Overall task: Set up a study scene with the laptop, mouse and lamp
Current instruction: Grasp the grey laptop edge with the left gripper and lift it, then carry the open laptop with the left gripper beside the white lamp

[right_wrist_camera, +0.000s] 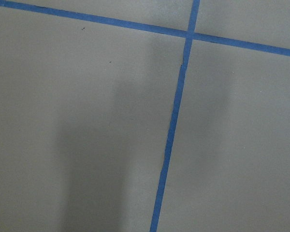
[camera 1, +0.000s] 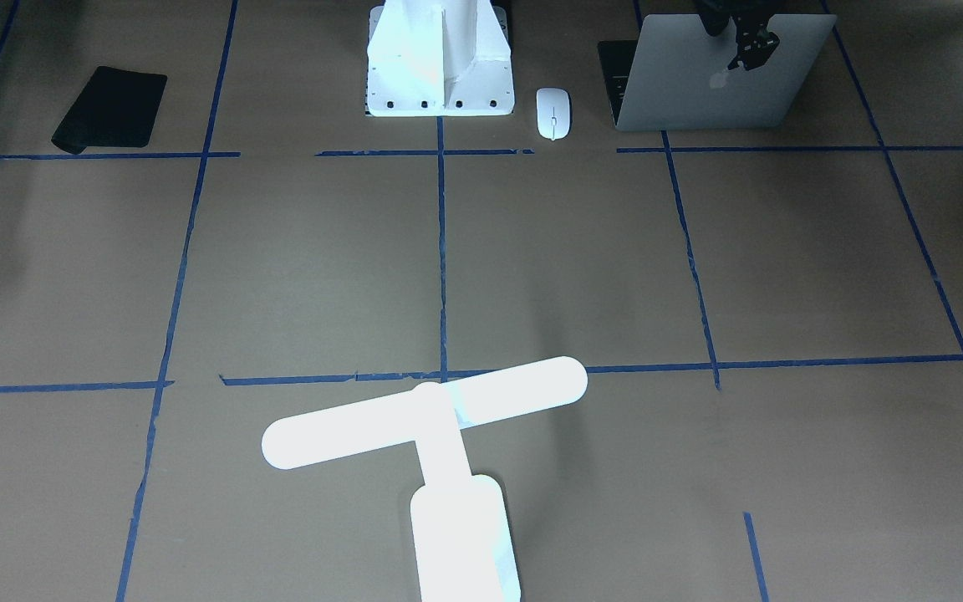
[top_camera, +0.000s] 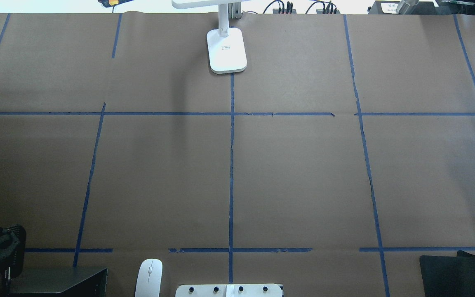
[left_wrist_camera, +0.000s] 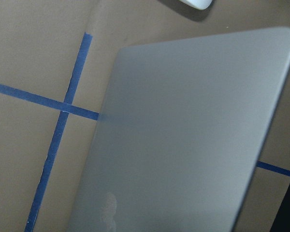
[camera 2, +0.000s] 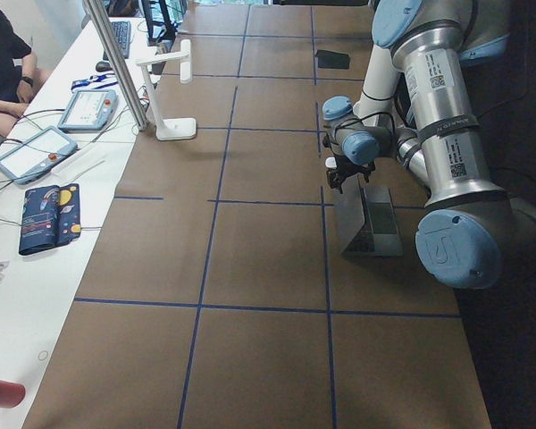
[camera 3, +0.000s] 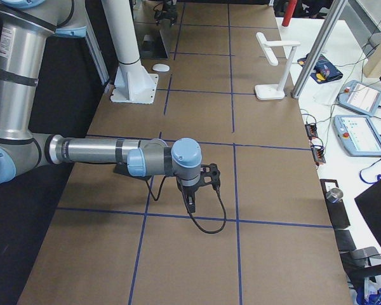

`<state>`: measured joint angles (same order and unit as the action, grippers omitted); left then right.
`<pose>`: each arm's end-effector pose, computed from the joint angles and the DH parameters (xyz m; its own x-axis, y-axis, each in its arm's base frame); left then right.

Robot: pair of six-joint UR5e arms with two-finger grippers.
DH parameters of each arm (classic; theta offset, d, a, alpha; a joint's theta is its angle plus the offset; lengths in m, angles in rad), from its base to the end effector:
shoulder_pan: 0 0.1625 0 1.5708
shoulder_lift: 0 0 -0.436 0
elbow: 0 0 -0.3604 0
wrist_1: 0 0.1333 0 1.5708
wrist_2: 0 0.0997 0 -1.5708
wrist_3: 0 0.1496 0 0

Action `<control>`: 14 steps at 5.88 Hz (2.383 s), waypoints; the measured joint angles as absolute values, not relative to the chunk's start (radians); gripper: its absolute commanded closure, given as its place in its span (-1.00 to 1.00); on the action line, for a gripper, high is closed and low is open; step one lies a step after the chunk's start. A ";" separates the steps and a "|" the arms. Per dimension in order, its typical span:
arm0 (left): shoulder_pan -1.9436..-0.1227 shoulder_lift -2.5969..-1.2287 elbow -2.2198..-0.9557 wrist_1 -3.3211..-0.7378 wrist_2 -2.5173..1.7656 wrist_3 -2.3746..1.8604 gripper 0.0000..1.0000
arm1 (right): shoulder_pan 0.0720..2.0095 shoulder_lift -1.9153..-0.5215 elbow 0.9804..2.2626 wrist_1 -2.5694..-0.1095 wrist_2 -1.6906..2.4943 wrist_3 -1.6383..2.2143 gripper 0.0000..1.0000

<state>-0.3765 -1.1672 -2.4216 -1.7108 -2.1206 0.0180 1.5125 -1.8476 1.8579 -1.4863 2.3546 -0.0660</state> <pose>0.2656 -0.1643 0.4586 0.0303 0.9047 -0.4249 -0.7749 0.2898 0.5618 0.0072 -0.3515 0.6742 0.6978 -0.1733 0.6950 0.1043 0.9845 0.1408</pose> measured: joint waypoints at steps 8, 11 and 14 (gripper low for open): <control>-0.631 -1.203 -2.430 -1.643 -2.122 0.526 1.00 | 1.513 -1.846 1.858 -1.485 2.355 -0.067 -1.00; -0.803 -1.450 -2.422 -1.370 -2.110 0.791 1.00 | 1.513 -1.845 1.859 -1.486 2.358 -0.066 -1.00; -0.857 -1.785 -2.246 -1.263 -2.066 0.812 1.00 | 1.513 -1.845 1.858 -1.486 2.357 -0.066 -1.00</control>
